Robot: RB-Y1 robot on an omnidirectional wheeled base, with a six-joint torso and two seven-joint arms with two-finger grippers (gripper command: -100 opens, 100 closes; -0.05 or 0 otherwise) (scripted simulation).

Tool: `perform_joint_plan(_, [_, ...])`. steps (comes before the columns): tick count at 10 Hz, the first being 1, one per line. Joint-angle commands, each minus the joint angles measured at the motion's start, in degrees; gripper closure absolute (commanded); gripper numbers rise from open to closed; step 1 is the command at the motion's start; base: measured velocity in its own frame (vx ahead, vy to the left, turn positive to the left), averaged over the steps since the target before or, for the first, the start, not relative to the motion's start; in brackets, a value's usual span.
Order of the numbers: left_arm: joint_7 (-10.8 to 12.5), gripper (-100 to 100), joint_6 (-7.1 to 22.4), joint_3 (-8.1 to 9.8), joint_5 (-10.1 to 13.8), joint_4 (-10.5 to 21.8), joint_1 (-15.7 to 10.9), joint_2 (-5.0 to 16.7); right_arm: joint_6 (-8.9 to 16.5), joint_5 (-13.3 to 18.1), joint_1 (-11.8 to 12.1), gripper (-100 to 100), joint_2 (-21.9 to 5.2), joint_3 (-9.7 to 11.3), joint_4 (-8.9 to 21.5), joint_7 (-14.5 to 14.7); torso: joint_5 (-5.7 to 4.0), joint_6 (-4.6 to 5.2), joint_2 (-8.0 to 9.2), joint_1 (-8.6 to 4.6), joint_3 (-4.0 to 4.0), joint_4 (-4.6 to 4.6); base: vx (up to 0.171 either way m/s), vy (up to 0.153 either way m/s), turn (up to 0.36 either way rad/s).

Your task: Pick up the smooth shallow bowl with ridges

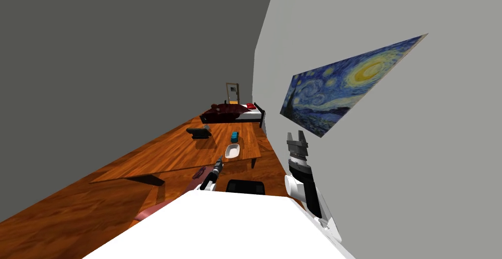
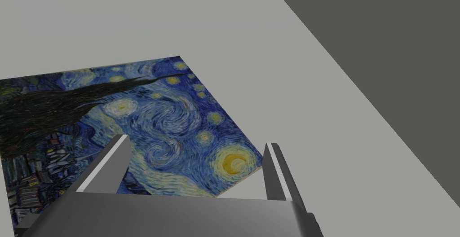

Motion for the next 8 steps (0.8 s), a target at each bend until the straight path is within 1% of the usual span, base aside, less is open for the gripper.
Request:
perform_joint_plan(1, [0.1, -100, 0.1, -0.07, 0.2, 2.7, -0.9, 0.0, 0.0, 0.0, 0.0, 0, 0.0, 0.0, 0.0, 0.0, 0.0, 0.0, 0.0, 0.0, 0.0, 0.0, 0.044, -0.023, -0.053])
perform_joint_plan(2, [0.1, -100, 0.4, -0.11, 0.5, 4.7, -2.5, -0.1, 0.0, 0.0, 0.0, 0, 0.0, 0.0, 0.0, 0.0, 0.0, -0.02, 0.02, 0.03, 0.0, -0.01, 0.053, -0.028, -0.092])
perform_joint_plan(3, [0.1, -100, 0.4, -0.11, 0.5, 5.6, -2.5, -0.1, 0.0, 0.0, 0.0, 0, 0.0, 0.0, 0.0, 0.0, 0.0, 0.0, -0.02, 0.02, -0.01, -0.01, 0.043, -0.021, -0.05])
perform_joint_plan(5, [0.2, -100, 1.0, -0.19, 1.0, 10.0, -5.3, -0.2, 0.0, 0.0, 0.0, 0, 0.0, 0.0, 0.0, 0.0, 0.0, -0.01, 0.0, 0.03, 0.0, 0.0, 0.057, -0.033, -0.11])
perform_joint_plan(6, [0.2, -100, 1.0, -0.19, 1.0, 11.1, -5.3, -0.2, 0.0, 0.0, 0.0, 0, 0.0, 0.0, 0.0, 0.0, -0.01, -0.01, -0.05, -0.03, -0.03, -0.01, 0.049, -0.026, -0.04])
perform_joint_plan(8, [0.2, -100, 1.6, -0.24, 1.5, 14.9, -7.9, -0.3, 0.0, 0.0, 0.0, 0, 0.0, 0.0, 0.0, 0.0, 0.0, -0.02, 0.04, 0.02, 0.01, 0.0, 0.042, -0.028, -0.089])
